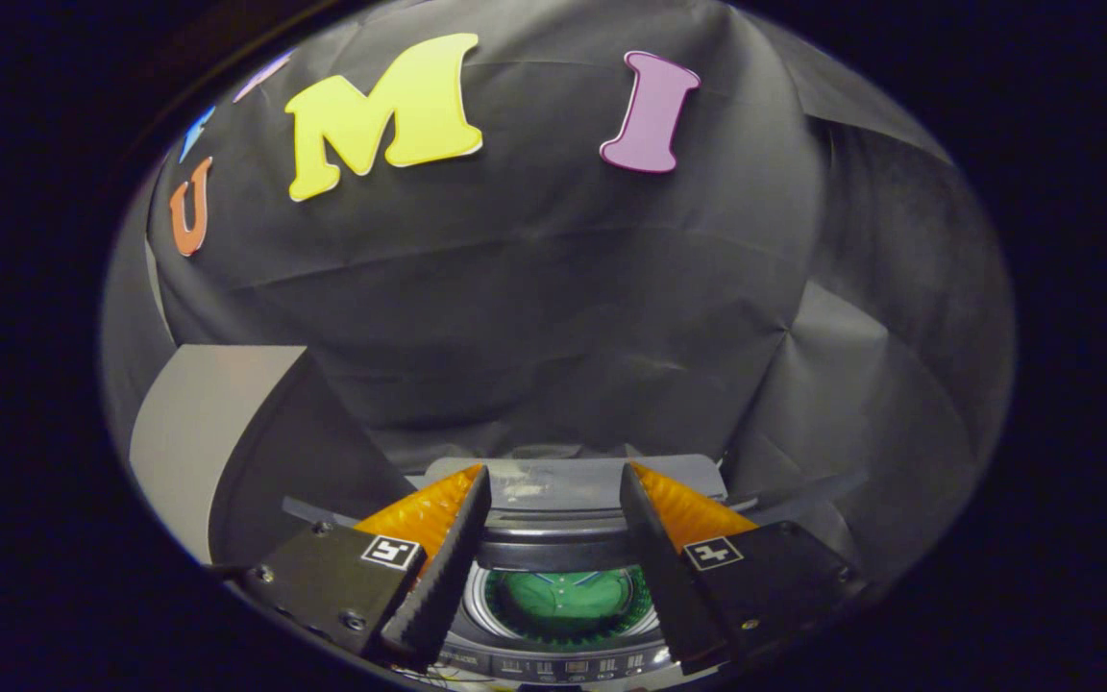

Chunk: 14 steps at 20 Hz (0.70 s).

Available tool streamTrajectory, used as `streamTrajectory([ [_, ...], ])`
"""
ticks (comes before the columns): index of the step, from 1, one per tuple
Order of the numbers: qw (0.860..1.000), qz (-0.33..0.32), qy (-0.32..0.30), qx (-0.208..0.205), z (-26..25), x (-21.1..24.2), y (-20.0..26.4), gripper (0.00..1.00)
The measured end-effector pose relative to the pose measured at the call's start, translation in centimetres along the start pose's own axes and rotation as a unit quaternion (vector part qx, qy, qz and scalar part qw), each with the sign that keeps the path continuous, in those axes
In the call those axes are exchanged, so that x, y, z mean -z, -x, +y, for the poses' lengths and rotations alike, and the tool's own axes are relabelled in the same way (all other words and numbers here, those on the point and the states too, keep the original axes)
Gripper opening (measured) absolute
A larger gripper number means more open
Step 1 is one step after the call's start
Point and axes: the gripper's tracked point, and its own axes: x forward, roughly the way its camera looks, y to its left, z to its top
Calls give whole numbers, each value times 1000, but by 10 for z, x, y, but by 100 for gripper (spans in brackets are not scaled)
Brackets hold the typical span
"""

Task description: Put the clothes into the washing machine and then close the washing machine lid.

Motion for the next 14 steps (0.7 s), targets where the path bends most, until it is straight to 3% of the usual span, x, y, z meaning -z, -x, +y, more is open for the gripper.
streamTrajectory([
  [8, 996, 76, -39, -3, 9, 92, 33, 86],
  [14, 1000, -9, -19, -15, 48, 105, 126, 86],
])
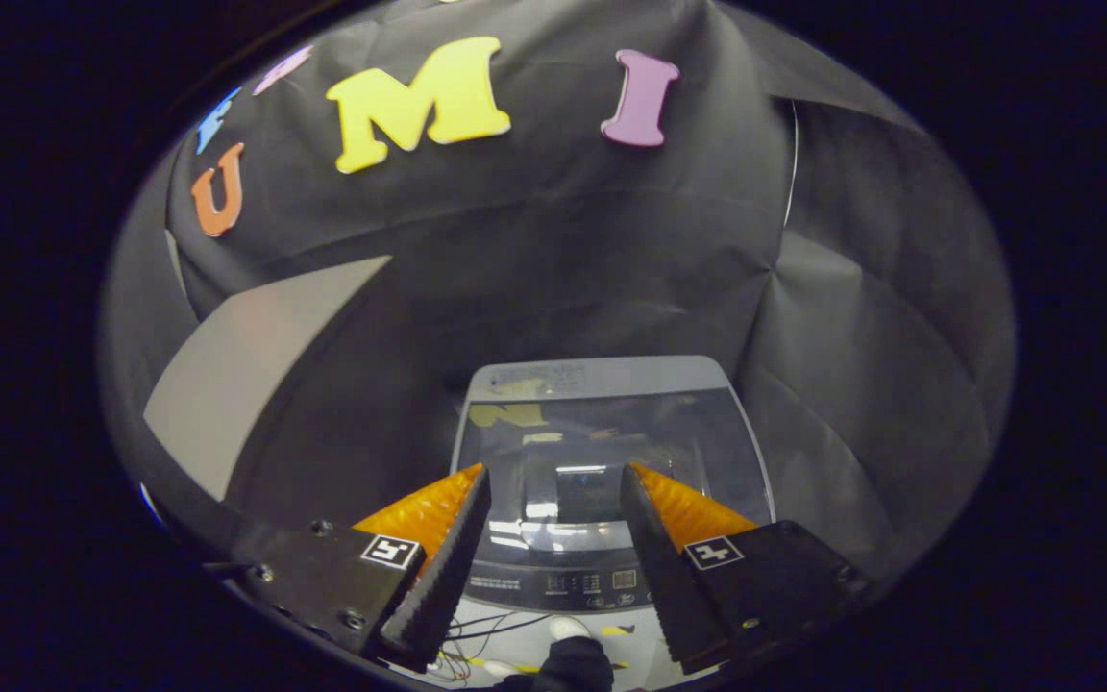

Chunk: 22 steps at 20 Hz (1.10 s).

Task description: Put the clothes into the washing machine and then close the washing machine lid.

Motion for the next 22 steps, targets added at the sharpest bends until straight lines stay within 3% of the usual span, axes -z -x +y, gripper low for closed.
streamTrajectory([
  [6, 991, -130, 7, -25, 36, -14, 114, 86],
  [12, 971, -237, 5, -36, 18, -17, 228, 86],
  [17, 957, -282, 26, -60, -2, 21, 316, 87],
  [22, 951, -290, 57, -86, -23, 78, 370, 88],
])
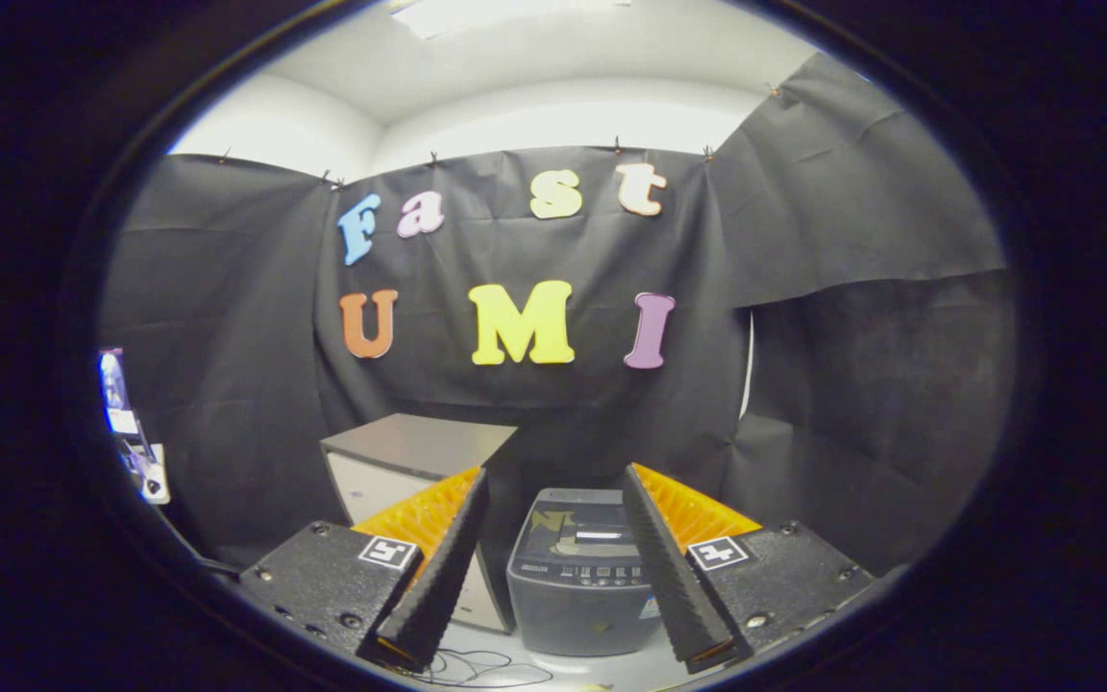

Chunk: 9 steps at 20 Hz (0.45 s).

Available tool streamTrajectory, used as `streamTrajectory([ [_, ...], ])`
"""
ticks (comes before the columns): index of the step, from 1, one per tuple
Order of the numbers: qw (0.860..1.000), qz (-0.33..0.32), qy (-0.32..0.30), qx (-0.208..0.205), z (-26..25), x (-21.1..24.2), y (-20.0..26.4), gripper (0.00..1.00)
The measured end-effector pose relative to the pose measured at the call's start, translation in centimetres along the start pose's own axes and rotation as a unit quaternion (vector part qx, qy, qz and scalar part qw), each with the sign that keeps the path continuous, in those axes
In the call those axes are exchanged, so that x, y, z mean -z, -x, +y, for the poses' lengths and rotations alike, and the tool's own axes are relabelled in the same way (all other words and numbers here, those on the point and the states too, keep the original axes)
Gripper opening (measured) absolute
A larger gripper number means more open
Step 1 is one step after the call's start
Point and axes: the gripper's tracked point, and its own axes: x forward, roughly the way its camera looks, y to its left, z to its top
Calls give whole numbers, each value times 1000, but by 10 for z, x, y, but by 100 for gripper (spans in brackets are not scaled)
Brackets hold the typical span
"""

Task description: Put the clothes into the washing machine and then close the washing machine lid.

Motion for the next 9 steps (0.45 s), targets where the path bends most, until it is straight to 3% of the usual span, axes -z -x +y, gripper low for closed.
streamTrajectory([
  [4, 1000, 1, -14, -19, 0, 8, 45, 89],
  [9, 999, -35, -22, -20, -8, -11, 57, 89],
])
